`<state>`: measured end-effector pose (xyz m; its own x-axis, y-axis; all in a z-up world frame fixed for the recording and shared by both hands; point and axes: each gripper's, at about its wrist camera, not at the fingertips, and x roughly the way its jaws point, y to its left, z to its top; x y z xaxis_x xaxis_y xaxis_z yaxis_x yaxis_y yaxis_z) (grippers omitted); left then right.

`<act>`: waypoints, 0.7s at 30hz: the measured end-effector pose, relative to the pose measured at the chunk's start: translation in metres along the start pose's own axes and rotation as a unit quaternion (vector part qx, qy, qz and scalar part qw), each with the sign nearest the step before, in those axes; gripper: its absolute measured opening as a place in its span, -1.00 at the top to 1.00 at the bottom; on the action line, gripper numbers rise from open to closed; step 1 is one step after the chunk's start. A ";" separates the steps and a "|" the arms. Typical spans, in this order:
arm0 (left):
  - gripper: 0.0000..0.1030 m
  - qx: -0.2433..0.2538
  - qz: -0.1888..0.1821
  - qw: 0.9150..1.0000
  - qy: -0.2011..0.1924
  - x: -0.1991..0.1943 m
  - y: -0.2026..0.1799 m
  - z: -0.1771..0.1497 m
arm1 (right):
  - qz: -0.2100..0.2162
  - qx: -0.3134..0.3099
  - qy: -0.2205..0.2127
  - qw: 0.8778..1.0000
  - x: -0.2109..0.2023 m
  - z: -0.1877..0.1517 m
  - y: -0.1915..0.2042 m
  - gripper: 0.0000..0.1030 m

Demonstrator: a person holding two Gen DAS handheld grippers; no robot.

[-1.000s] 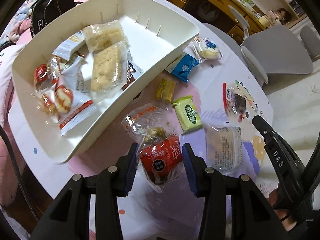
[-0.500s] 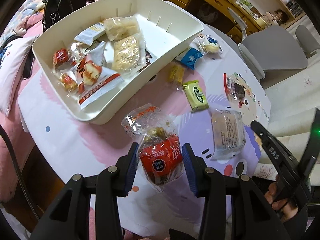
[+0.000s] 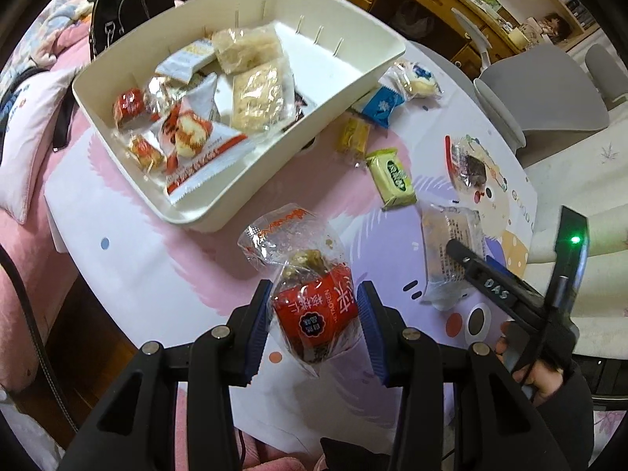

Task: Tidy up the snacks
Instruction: 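Carry the red-labelled pastry and clear pack over the white tray while opening both tools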

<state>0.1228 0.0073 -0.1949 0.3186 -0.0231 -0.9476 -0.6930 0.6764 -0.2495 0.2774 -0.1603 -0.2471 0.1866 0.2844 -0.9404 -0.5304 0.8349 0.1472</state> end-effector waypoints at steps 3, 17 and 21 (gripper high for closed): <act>0.18 0.010 0.000 1.000 -0.007 -0.005 -0.005 0.003 | -0.003 -0.014 0.013 1.000 0.010 0.001 0.004 -0.59; 0.18 0.071 -0.008 0.997 -0.022 -0.029 -0.019 0.023 | 0.024 0.080 0.029 0.996 0.017 0.001 -0.011 -0.46; 0.18 0.089 -0.019 0.996 -0.016 -0.034 -0.018 0.031 | 0.015 0.131 0.034 0.991 0.013 -0.003 -0.014 -0.36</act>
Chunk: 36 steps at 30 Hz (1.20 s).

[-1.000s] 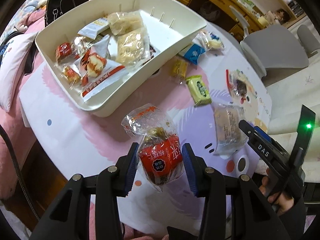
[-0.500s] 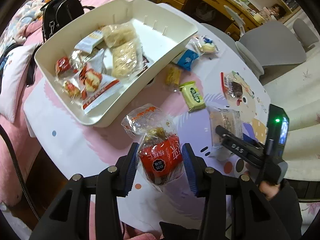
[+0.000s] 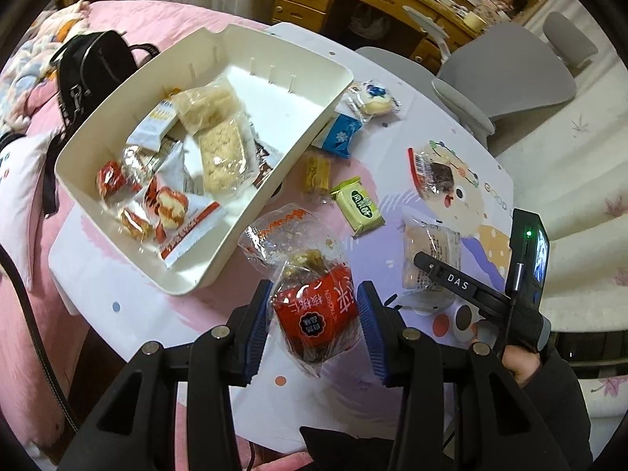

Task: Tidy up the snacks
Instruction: 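Carry the red-labelled pastry and clear pack over the white tray while opening both tools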

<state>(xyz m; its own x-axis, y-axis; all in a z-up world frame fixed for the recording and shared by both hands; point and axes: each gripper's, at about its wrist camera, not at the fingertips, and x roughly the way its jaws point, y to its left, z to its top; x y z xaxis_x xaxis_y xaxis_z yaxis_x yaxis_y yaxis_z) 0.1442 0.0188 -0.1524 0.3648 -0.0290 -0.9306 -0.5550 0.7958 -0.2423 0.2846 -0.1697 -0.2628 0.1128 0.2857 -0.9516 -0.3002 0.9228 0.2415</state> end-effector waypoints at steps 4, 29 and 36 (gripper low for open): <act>0.18 0.034 -0.017 0.999 0.001 -0.007 0.005 0.012 | -0.001 0.059 0.005 0.998 -0.002 -0.008 -0.004 -0.34; 0.18 0.167 -0.058 0.983 0.039 -0.022 0.116 0.116 | 0.051 0.291 -0.060 0.954 -0.037 -0.077 0.082 -0.32; 0.17 0.184 -0.055 0.979 0.060 -0.015 0.143 0.131 | 0.063 0.272 -0.098 0.955 -0.057 -0.077 0.130 -0.32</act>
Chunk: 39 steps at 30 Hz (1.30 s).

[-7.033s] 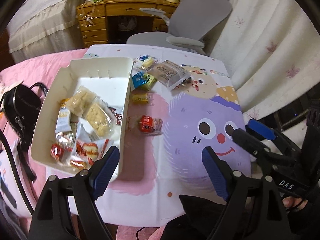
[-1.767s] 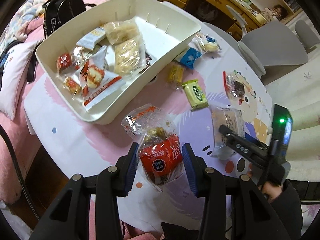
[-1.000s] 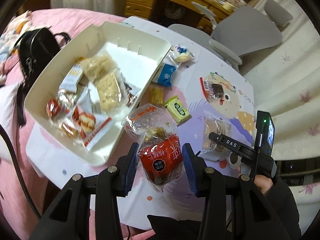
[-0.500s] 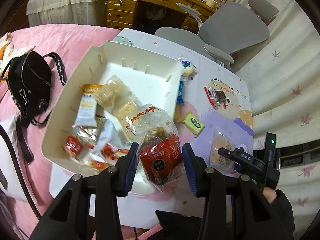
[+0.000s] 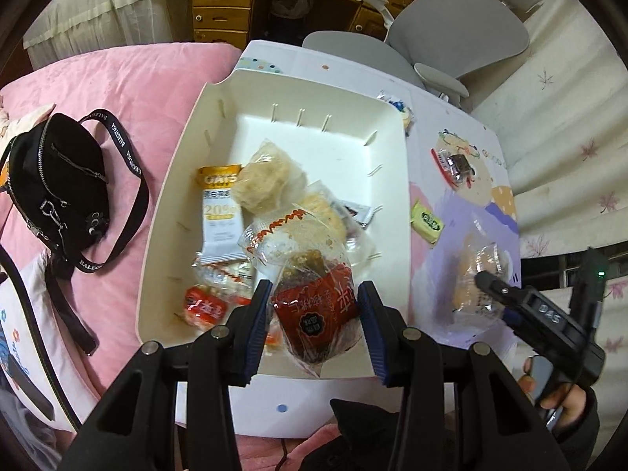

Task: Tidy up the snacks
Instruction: 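Carry the red-labelled pastry and clear pack over the white tray while opening both tools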

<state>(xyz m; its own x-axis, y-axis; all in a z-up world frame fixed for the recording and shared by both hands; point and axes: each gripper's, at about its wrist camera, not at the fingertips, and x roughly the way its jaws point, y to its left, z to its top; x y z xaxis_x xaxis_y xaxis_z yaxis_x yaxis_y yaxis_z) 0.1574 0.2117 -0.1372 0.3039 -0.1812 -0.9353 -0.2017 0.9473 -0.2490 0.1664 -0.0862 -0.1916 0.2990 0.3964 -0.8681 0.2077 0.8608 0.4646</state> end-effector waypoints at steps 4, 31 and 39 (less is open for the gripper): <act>0.17 -0.004 0.000 1.000 0.004 -0.003 0.018 0.003 | 0.013 -0.031 -0.009 0.999 -0.008 -0.008 0.030 -0.33; -0.09 -0.031 -0.027 0.999 -0.006 -0.017 0.060 0.005 | 0.081 -0.207 -0.020 0.975 0.001 -0.053 0.142 -0.49; -0.18 -0.010 -0.027 1.000 -0.007 -0.017 0.045 0.003 | 0.084 -0.186 -0.017 0.979 -0.001 -0.050 0.129 -0.50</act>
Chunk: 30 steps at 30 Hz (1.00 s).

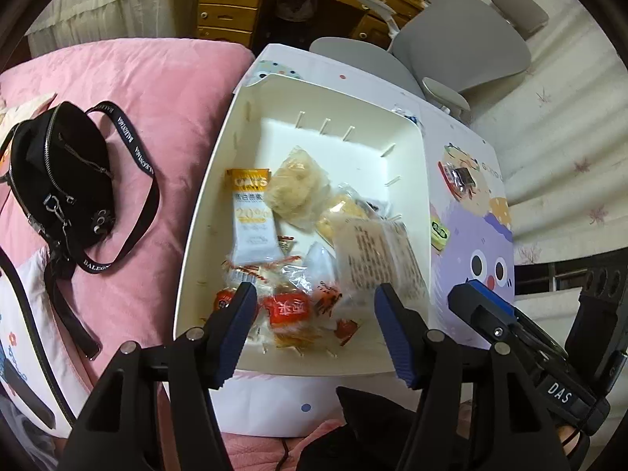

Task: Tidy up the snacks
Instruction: 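Carry the red-labelled pastry and clear pack over the white tray while opening both tools, then move both open tools back toward the green pack and red-edged candy pack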

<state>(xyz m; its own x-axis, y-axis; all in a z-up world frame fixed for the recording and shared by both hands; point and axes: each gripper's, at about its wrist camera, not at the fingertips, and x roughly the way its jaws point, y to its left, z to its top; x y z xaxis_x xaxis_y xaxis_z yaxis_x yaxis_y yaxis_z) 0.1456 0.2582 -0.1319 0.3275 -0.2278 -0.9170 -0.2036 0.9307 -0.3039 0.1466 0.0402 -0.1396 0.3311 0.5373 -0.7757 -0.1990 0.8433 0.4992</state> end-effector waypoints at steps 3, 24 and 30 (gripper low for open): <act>-0.18 0.009 0.003 1.000 -0.004 -0.001 -0.008 -0.002 | -0.001 0.008 0.005 1.000 -0.001 -0.002 -0.006 -0.50; -0.17 0.040 0.007 0.999 -0.025 0.005 -0.136 -0.028 | -0.022 0.009 0.025 0.999 -0.061 0.003 -0.096 -0.50; -0.17 0.022 0.009 0.999 -0.030 0.016 -0.179 -0.042 | -0.026 -0.005 0.037 0.999 -0.084 0.009 -0.134 -0.50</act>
<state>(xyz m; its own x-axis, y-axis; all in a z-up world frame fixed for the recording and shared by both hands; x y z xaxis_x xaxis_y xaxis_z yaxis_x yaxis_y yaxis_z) 0.1489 0.0759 -0.1026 0.3788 -0.1942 -0.9049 -0.1693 0.9467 -0.2741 0.1542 -0.1179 -0.1379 0.2714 0.4924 -0.8270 -0.1922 0.8697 0.4547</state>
